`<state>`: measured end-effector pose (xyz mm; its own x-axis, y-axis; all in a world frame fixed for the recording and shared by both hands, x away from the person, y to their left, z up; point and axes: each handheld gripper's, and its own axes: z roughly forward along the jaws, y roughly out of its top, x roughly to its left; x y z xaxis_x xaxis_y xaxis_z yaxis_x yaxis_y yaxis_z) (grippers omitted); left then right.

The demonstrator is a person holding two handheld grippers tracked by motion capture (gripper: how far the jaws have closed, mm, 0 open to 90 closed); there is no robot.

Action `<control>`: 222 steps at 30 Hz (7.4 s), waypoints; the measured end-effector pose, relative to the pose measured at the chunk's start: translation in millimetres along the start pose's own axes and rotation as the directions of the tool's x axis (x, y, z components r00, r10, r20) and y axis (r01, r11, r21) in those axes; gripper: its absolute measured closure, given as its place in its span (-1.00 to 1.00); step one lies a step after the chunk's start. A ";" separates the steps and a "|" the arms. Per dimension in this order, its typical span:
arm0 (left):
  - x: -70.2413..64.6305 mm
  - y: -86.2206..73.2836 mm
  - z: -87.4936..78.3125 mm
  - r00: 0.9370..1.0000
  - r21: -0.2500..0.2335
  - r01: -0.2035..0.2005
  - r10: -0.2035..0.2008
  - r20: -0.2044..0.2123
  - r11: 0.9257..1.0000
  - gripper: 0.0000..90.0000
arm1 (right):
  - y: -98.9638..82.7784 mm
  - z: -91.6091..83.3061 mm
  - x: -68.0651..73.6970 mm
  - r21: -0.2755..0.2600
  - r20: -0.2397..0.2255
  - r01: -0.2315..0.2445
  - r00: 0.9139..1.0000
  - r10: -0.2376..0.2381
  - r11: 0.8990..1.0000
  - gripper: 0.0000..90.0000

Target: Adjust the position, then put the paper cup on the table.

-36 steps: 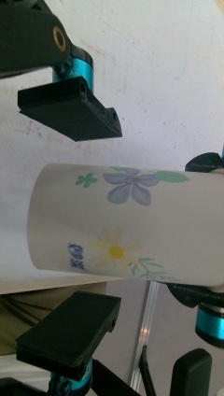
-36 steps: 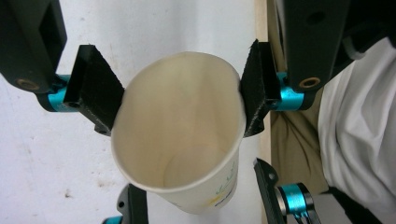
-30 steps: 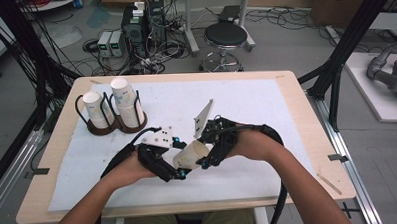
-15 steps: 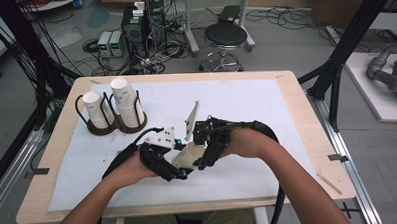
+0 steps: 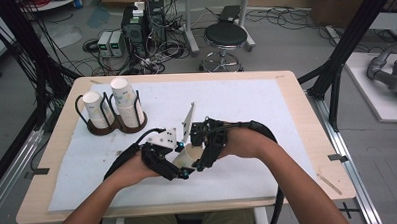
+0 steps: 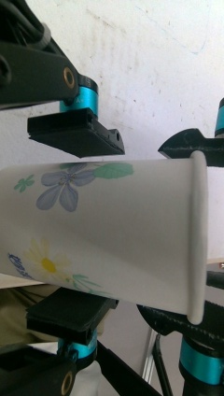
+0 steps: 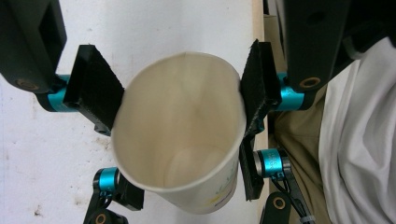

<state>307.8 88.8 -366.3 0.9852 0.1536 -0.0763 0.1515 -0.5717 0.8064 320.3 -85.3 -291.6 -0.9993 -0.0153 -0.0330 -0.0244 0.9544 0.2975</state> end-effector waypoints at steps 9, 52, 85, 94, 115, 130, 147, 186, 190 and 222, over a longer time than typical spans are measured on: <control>-0.6 -2.0 1.8 1.000 -0.017 -0.005 0.005 0.014 1.000 -0.21 | -0.8 0.1 0.0 -0.005 0.000 -0.006 1.000 0.006 1.000 -0.24; 9.7 -70.2 -19.7 0.973 -0.462 0.001 -0.107 -0.202 0.887 -0.31 | -148.6 3.1 3.6 -0.671 0.014 -0.348 0.877 0.481 0.654 -0.53; 15.5 -88.6 -39.6 0.936 -0.593 -0.049 -0.171 -0.309 0.804 -0.33 | -223.2 41.5 28.7 -0.792 0.126 -0.360 0.693 0.709 0.493 -0.53; 16.1 -88.8 -40.7 0.931 -0.598 -0.043 -0.184 -0.314 0.800 -0.33 | -222.6 40.3 30.1 -0.793 0.137 -0.350 0.695 0.706 0.499 -0.53; 28.8 -80.7 -18.5 0.930 -0.602 -0.013 -0.211 -0.300 0.798 -0.33 | -224.0 38.5 34.6 -0.792 0.133 -0.348 0.704 0.698 0.502 -0.53; 57.9 -53.2 30.8 0.918 -0.588 0.041 -0.263 -0.297 0.808 -0.30 | -226.2 36.5 31.0 -0.794 0.132 -0.347 0.704 0.698 0.500 -0.53; 78.9 -36.1 77.0 0.896 -0.371 0.099 -0.245 -0.371 0.923 -0.29 | -226.3 34.0 32.9 -0.799 0.130 -0.339 0.709 0.693 0.497 -0.53; 67.0 -52.1 63.8 0.893 -0.198 0.186 -0.249 -0.374 0.962 -0.60 | -226.9 34.0 35.0 -0.794 0.132 -0.341 0.710 0.691 0.503 -0.53; 62.2 -55.2 57.0 0.895 -0.219 0.182 -0.254 -0.367 0.959 -0.61 | -227.2 33.8 35.3 -0.795 0.132 -0.342 0.709 0.692 0.502 -0.53; 8.0 -115.1 -65.3 0.846 -0.521 0.084 -0.337 -0.414 0.849 -0.60 | -234.5 43.2 49.4 -0.777 0.165 -0.373 0.657 0.735 0.508 -0.53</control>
<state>293.1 208.4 -421.4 0.7489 0.6560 -0.0939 0.1697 -0.0528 0.9841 277.8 -297.0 -404.3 -0.6705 0.7408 0.0391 0.3389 0.2590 0.9045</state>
